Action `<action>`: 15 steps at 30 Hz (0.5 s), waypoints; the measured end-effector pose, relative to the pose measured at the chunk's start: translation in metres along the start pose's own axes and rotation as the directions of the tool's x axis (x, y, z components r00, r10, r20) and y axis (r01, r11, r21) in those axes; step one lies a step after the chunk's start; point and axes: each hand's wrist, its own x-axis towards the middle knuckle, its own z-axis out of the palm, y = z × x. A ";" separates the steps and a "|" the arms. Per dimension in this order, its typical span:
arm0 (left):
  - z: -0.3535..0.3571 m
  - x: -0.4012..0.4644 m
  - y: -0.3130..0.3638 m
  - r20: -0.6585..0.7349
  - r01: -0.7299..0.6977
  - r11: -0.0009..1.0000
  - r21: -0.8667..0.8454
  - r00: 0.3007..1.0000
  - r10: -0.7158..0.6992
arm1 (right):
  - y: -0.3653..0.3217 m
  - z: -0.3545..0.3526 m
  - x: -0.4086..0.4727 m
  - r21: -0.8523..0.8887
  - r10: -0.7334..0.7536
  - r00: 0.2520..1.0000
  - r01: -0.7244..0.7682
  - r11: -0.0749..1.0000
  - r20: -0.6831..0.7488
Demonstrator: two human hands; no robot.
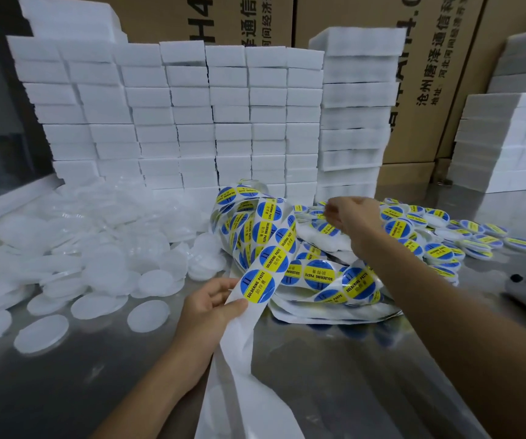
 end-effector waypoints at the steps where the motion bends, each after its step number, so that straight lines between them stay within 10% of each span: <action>1: -0.001 -0.001 0.000 0.013 0.002 1.000 0.005 1.000 -0.003 | -0.001 0.005 -0.017 -0.035 -0.077 0.995 0.079 0.996 0.058; 9: -0.003 -0.004 0.004 0.049 -0.007 0.999 -0.045 0.999 0.009 | 0.027 0.034 -0.131 -0.314 -0.624 0.724 0.690 0.652 0.295; 15: -0.006 -0.004 0.006 0.024 -0.019 0.987 -0.158 0.999 0.023 | 0.035 0.035 -0.162 -0.389 -0.575 0.718 0.696 0.603 0.392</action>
